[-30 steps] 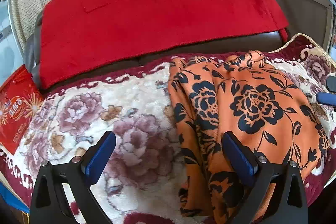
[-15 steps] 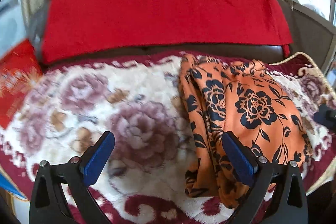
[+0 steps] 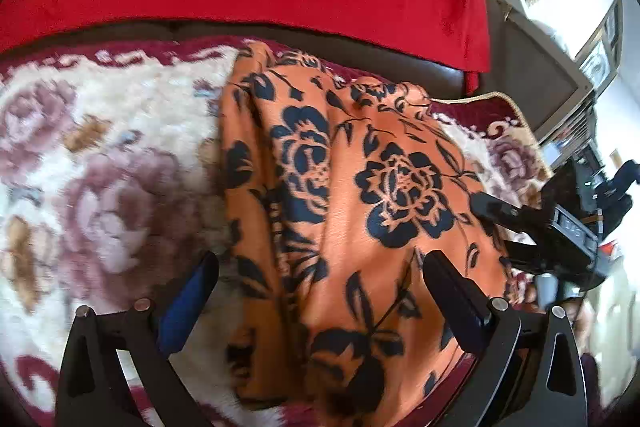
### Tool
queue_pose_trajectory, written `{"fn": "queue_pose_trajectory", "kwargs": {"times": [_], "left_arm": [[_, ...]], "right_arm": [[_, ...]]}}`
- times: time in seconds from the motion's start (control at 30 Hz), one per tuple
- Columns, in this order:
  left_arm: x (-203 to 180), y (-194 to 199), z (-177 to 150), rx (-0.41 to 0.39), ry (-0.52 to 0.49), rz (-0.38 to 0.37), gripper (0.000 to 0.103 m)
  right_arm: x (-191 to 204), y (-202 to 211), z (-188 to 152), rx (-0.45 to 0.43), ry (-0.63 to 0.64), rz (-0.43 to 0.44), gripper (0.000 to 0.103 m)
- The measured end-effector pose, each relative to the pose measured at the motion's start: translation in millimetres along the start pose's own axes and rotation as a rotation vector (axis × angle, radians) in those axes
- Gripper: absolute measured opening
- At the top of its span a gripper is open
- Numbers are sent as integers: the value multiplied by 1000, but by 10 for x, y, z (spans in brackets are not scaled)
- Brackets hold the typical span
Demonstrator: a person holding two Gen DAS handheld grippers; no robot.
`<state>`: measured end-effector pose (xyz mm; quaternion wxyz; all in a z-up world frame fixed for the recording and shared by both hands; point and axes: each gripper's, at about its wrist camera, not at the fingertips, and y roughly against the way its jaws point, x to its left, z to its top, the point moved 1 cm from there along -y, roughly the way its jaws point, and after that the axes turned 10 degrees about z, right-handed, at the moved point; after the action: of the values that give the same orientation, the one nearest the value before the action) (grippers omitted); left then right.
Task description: Fold small clothes
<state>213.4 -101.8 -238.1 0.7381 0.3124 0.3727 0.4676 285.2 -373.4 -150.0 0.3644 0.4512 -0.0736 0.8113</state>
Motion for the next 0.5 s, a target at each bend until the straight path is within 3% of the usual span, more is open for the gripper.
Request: {"fn": "queue_pose_trajectory", "kwargs": {"times": [0.07, 0.13, 0.23, 0.33, 0.5], "left_arm": [[-19, -21, 2, 2, 12, -50, 84], [-75, -8, 14, -15, -9, -29, 58], [-138, 47, 30, -64, -41, -15, 39], [-190, 171, 42, -117, -81, -18, 30], [-306, 407, 29, -184, -153, -2, 28]], "right_arm": [[15, -35, 7, -15, 12, 11, 76], [75, -87, -29, -21, 56, -22, 67], [194, -98, -62, -36, 129, -63, 59], [303, -66, -73, -68, 179, -72, 55], [604, 49, -149, -127, 309, -53, 54]]}}
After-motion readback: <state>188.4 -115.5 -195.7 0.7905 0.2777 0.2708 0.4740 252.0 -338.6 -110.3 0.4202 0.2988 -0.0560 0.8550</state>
